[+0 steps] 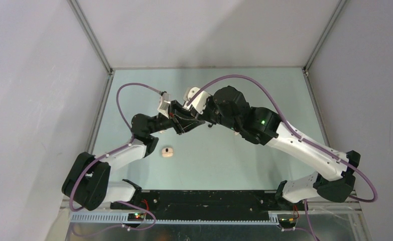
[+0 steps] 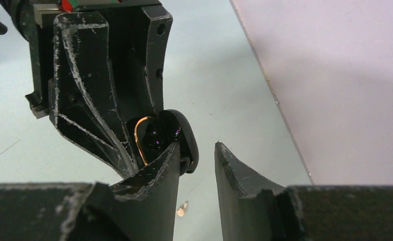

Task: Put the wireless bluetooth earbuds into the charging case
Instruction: Adjust the charging case at the center of the board.

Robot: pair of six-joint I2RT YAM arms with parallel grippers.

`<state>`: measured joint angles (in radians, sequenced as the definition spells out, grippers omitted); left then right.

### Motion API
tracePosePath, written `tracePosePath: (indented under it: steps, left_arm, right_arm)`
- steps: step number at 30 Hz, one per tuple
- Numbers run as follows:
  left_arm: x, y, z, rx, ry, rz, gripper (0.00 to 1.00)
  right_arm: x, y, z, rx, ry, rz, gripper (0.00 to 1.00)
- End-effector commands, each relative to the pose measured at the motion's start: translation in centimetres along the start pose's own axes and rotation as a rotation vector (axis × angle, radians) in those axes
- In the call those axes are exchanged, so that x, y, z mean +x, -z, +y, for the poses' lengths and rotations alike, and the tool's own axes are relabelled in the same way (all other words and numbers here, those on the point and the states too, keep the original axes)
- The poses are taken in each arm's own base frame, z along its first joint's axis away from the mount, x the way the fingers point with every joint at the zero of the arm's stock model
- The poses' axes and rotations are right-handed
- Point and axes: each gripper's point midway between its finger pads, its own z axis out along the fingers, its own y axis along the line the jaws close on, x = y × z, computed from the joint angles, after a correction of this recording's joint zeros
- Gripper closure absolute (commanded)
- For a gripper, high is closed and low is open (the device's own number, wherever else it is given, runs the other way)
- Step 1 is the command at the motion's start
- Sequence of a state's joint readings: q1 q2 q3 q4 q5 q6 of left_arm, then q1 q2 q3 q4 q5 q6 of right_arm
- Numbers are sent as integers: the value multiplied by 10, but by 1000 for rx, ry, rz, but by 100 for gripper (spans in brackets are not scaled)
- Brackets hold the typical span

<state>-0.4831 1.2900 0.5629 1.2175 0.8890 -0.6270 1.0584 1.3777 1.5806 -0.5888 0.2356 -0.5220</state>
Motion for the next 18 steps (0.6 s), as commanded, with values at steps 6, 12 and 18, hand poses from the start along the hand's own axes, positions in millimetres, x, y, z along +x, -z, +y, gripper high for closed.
tracePosePath:
  steps: [6, 12, 18]
  left_arm:
    - [-21, -4, -10, 37, -87, -40, 99]
    - [-21, -5, -9, 37, -84, -39, 99]
    - [-20, -5, -9, 40, -84, -36, 99]
  right_arm:
    - [-10, 27, 0, -40, -29, -73, 64]
    - [-6, 29, -1, -32, -19, -72, 63]
    - [-7, 23, 2, -61, -32, -71, 58]
